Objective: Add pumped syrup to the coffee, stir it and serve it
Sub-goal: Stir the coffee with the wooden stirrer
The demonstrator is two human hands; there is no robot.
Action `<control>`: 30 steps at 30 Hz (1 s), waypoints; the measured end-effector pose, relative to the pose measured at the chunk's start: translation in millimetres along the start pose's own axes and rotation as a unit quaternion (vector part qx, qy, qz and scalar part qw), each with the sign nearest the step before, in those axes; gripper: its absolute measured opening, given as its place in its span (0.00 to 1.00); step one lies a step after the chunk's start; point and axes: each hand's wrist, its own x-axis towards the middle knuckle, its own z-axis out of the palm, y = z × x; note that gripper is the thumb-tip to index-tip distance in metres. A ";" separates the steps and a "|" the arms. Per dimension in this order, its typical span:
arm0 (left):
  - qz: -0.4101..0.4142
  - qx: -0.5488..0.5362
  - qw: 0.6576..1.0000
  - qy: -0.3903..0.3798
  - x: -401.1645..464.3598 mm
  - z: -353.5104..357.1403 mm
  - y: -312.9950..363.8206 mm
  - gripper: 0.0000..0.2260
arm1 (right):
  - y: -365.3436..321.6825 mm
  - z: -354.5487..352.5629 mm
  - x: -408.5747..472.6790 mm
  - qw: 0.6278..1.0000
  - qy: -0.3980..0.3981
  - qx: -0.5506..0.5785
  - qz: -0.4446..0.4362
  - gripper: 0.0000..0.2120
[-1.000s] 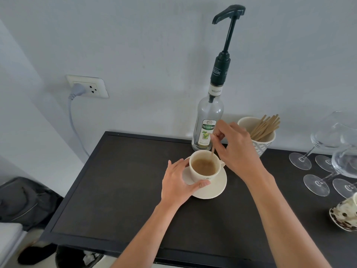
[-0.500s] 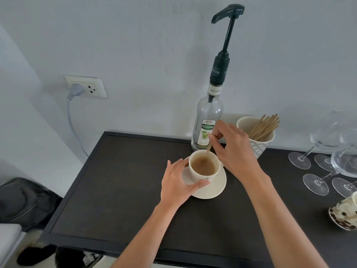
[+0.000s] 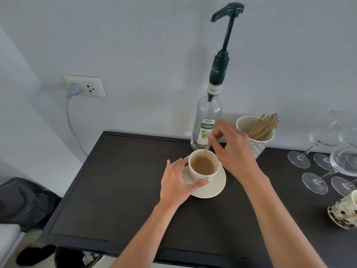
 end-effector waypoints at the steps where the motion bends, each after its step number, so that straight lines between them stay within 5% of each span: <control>1: 0.000 -0.004 1.000 0.001 -0.3 0.2 -0.7 0.40 | 1.6 -1.0 1.0 0.999 0.010 -0.040 -0.005 0.08; 6: 0.002 -0.006 1.000 0.002 -0.4 0.1 -0.2 0.40 | -4.4 0.7 -1.6 0.998 -0.036 0.042 0.004 0.09; 9: -0.002 -0.010 1.000 0.000 -0.5 -0.7 0.7 0.40 | 1.8 -0.5 1.5 0.999 0.009 -0.050 -0.008 0.08; 13: -0.002 -0.007 1.000 -0.002 -0.3 -0.1 0.1 0.40 | -3.7 -1.6 -0.2 0.999 -0.036 0.032 -0.002 0.10; 25: 0.010 0.002 1.000 0.010 1.0 3.6 -5.3 0.38 | 0.0 -1.9 2.0 0.999 -0.009 -0.048 -0.013 0.07; 30: 0.009 -0.002 1.000 0.008 0.1 1.8 -1.8 0.39 | -5.2 -1.9 2.6 0.999 -0.038 0.036 -0.006 0.09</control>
